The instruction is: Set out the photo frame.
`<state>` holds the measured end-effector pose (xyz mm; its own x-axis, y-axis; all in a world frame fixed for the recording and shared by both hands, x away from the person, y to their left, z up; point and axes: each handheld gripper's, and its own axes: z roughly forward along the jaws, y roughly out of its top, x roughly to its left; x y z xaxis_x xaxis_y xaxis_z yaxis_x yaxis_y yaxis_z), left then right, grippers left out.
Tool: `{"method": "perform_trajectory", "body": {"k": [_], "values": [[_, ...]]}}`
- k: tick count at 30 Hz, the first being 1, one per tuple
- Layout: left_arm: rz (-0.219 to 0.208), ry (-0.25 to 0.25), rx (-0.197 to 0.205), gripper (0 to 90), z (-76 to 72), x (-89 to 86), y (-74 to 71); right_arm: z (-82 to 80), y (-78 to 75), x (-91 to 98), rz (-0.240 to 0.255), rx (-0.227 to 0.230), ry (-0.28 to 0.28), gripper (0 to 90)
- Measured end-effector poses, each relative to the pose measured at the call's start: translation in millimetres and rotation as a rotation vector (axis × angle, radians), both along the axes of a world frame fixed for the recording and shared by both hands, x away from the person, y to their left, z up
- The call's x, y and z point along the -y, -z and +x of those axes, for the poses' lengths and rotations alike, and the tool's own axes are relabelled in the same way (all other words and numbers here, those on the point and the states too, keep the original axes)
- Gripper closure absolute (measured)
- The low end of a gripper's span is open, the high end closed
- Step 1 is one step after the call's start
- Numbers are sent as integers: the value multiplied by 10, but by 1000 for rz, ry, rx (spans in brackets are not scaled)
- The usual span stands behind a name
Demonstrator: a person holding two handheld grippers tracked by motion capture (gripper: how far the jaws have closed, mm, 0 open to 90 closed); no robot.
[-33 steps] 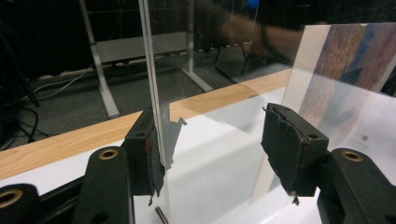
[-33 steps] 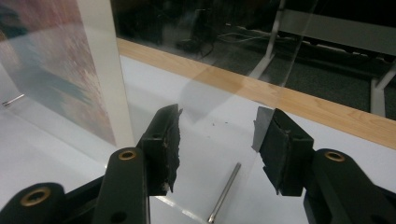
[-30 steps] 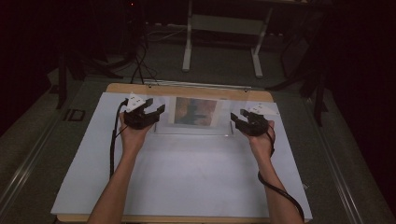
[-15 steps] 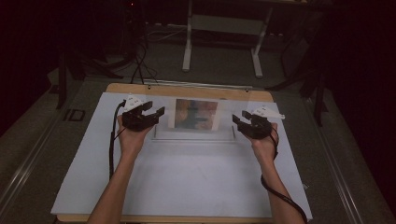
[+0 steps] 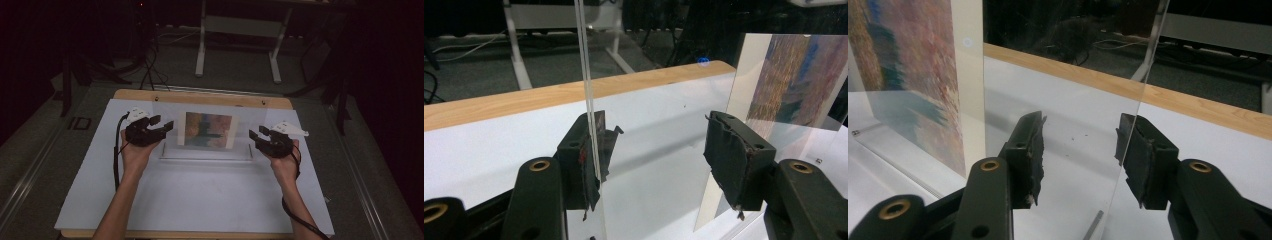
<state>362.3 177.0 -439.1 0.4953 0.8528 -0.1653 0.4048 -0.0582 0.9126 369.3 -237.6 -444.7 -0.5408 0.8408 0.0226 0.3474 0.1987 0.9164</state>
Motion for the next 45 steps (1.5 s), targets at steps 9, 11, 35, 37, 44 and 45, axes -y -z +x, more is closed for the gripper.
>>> {"method": "perform_trajectory", "body": {"k": [9,11,35,37,44,45], "values": [[19,9,-13,416,-132,9,-2,-160,29,16,-12,-11,-11,546],[19,10,-12,415,-151,16,6,-169,31,21,-9,-8,-11,547],[27,10,-15,414,-323,48,37,-329,96,97,22,-8,-32,565],[24,11,-15,414,-322,44,47,-328,97,97,23,-8,-32,565],[14,15,-4,413,-335,28,85,-339,117,103,28,-2,-43,571],[14,20,1,413,-336,24,90,-343,121,107,26,1,-45,572]]}}
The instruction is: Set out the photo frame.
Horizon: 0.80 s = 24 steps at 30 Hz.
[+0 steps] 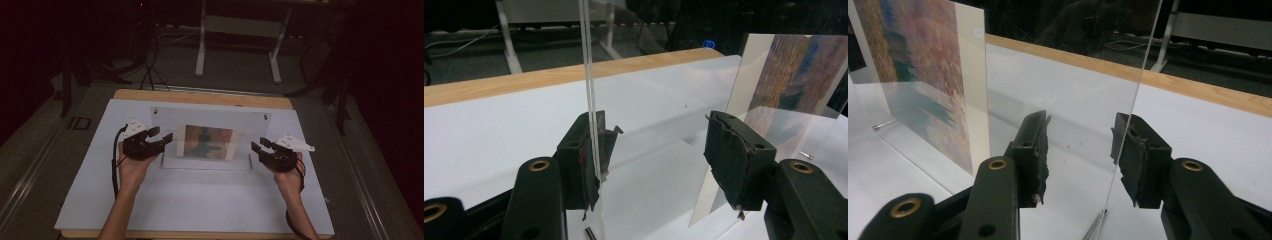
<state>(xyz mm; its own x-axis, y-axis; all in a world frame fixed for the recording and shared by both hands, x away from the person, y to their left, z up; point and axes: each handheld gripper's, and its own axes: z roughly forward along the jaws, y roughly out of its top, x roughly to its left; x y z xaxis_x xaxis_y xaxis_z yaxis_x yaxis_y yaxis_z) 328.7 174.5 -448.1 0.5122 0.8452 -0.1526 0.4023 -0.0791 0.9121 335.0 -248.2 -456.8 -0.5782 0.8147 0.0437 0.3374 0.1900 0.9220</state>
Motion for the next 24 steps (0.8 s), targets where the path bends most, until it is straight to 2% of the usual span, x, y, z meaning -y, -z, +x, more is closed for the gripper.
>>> {"method": "perform_trajectory", "body": {"k": [6,16,24], "values": [[-11,14,12,421,6,-25,20,-25,0,2,-6,4,0,580],[-25,13,8,416,14,-44,30,-33,4,7,-3,7,-13,590],[-28,11,6,400,0,-42,31,-42,0,38,4,16,-26,555]]}}
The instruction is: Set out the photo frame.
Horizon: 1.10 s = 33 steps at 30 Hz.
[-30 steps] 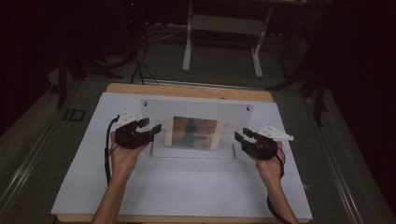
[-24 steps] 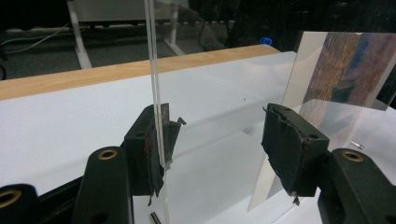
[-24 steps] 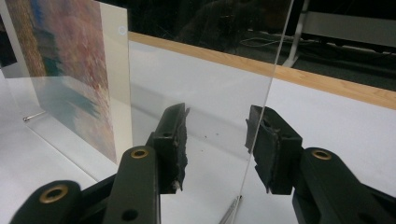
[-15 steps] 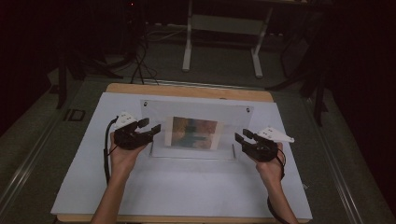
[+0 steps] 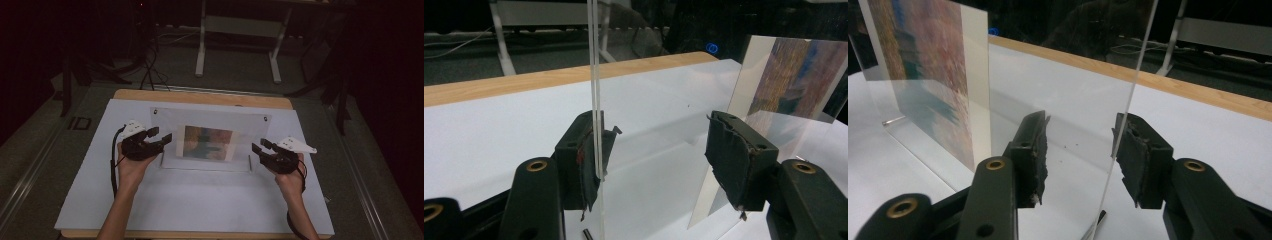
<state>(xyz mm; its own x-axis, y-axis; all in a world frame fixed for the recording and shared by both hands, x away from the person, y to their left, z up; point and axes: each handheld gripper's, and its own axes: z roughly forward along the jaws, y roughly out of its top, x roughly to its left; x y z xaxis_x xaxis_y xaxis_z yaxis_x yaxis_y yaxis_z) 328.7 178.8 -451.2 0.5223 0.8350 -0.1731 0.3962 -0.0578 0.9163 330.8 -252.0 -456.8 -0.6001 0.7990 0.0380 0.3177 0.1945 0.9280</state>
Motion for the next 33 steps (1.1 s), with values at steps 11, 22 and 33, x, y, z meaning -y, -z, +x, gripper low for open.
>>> {"method": "perform_trajectory", "body": {"k": [11,22,33], "values": [[-24,-12,11,368,-33,-88,-17,-26,-57,77,7,4,0,527],[-47,-26,31,371,-100,-219,-93,-58,-120,140,17,17,-2,524],[-52,-56,48,388,-155,-384,-143,-73,-145,266,11,14,-1,559]]}}
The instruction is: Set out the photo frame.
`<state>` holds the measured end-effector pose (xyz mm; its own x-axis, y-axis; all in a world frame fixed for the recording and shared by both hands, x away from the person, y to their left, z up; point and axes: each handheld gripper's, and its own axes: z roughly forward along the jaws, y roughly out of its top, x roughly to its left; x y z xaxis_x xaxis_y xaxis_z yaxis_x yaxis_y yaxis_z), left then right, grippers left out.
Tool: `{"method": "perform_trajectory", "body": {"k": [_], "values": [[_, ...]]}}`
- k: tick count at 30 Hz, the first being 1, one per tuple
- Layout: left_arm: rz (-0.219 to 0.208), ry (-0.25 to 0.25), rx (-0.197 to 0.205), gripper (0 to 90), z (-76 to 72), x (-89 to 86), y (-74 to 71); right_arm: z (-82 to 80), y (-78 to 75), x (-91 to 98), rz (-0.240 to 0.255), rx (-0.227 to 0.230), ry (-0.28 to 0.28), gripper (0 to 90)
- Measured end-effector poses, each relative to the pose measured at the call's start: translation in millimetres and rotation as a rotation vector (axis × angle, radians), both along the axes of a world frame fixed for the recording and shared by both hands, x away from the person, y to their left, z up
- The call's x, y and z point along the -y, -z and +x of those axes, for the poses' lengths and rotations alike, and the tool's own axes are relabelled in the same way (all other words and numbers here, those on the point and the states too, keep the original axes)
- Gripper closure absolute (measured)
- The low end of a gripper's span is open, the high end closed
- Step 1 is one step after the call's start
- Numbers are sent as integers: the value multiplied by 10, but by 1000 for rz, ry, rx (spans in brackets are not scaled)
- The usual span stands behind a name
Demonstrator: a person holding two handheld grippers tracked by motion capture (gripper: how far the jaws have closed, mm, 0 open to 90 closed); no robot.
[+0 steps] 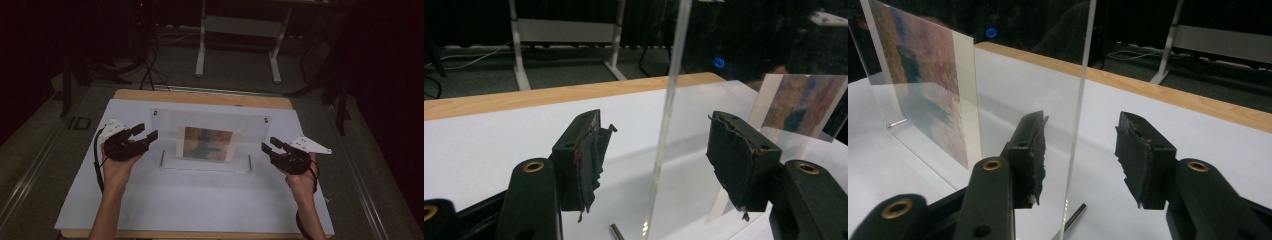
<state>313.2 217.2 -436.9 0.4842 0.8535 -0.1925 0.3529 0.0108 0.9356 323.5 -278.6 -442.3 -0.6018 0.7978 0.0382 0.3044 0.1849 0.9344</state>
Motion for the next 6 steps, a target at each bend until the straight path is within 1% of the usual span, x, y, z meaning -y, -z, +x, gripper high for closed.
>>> {"method": "perform_trajectory", "body": {"k": [2,4,6], "values": [[-4,-5,3,389,-7,-19,-8,0,0,13,-1,1,-4,567],[-8,-20,10,390,-26,-79,-29,2,1,49,-6,-5,-8,580],[-5,-36,9,390,-33,-131,-36,9,1,78,-6,-9,-5,580]]}}
